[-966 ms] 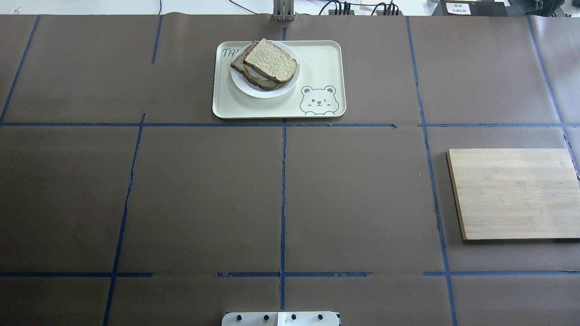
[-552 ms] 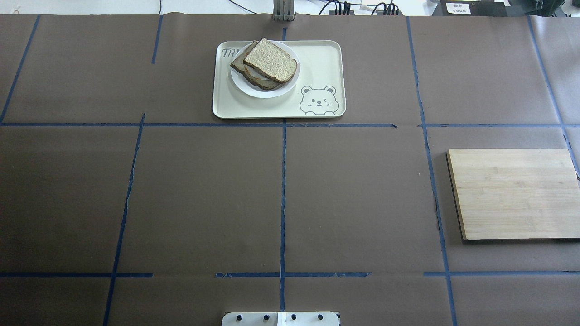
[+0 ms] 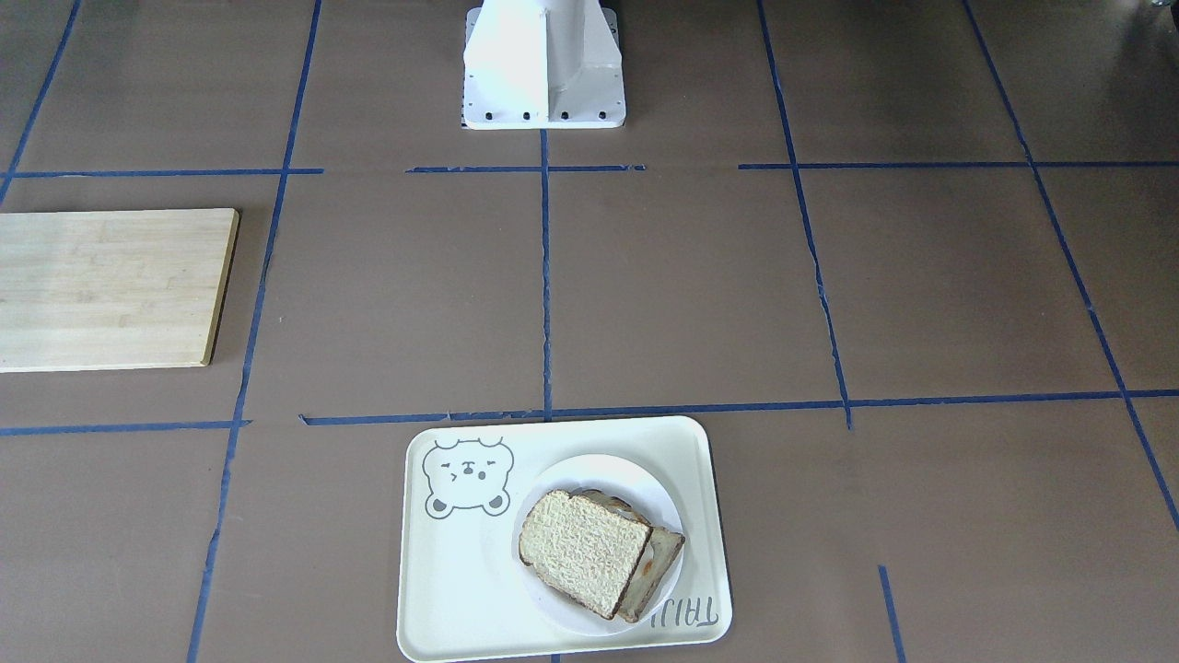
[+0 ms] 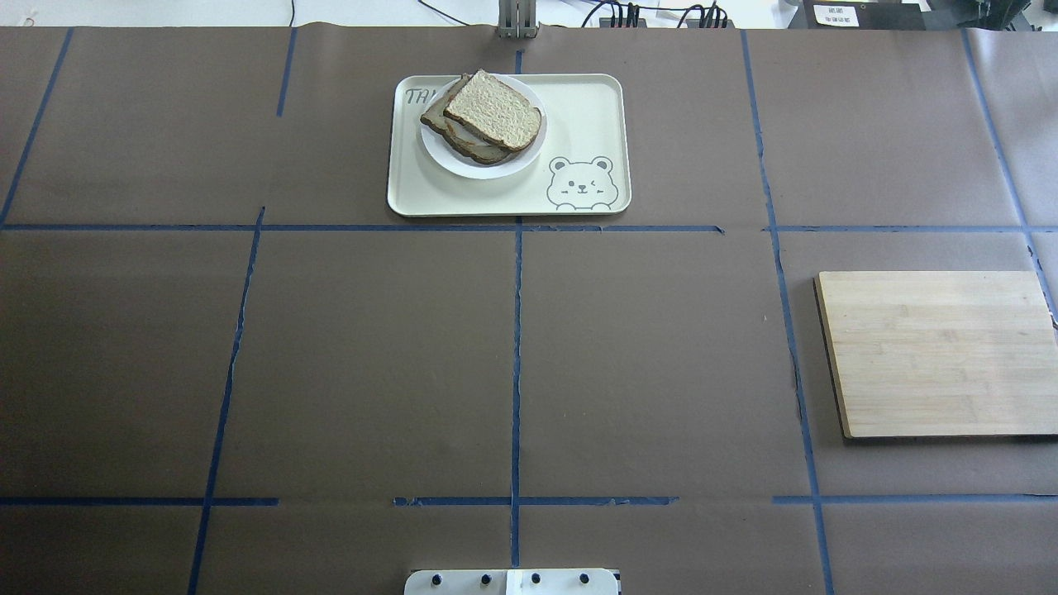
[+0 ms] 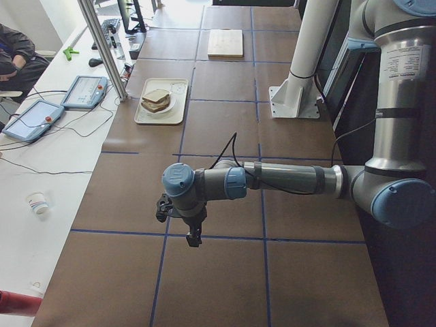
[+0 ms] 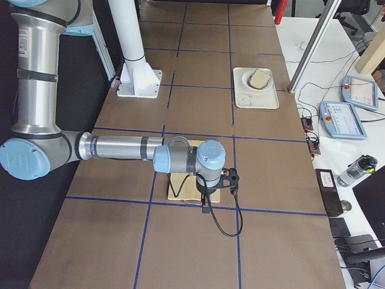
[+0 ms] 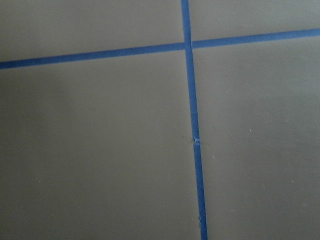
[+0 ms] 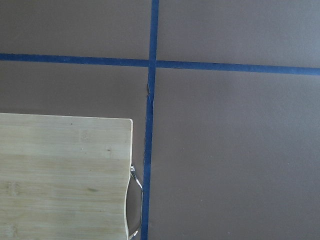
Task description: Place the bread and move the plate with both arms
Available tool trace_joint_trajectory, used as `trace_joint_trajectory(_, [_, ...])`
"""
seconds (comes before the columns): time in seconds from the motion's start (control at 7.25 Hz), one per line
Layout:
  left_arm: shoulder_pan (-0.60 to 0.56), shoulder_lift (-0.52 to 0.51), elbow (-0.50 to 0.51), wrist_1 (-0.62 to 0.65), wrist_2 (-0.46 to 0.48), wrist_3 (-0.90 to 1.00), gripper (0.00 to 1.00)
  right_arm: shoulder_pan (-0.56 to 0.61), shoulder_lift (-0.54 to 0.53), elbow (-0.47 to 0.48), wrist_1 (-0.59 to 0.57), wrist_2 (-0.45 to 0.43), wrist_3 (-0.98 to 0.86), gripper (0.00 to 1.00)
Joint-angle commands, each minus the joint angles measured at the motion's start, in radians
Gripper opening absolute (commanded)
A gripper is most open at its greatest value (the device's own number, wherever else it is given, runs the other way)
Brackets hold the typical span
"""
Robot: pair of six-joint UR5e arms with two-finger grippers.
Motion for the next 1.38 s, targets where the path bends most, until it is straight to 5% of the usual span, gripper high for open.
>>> trace_joint_trajectory(0.0, [0.0,0.016,0.001,0.0,-0.002,0.002,1.0,0.0,0.0,-0.001,0.0,0.001,0.001,1.0])
trace_joint_trajectory(1.24, [-0.014,0.02,-0.002,-0.002,-0.036,0.001,1.0,0.017,-0.005,-0.027,0.009,0.0,0.001,1.0])
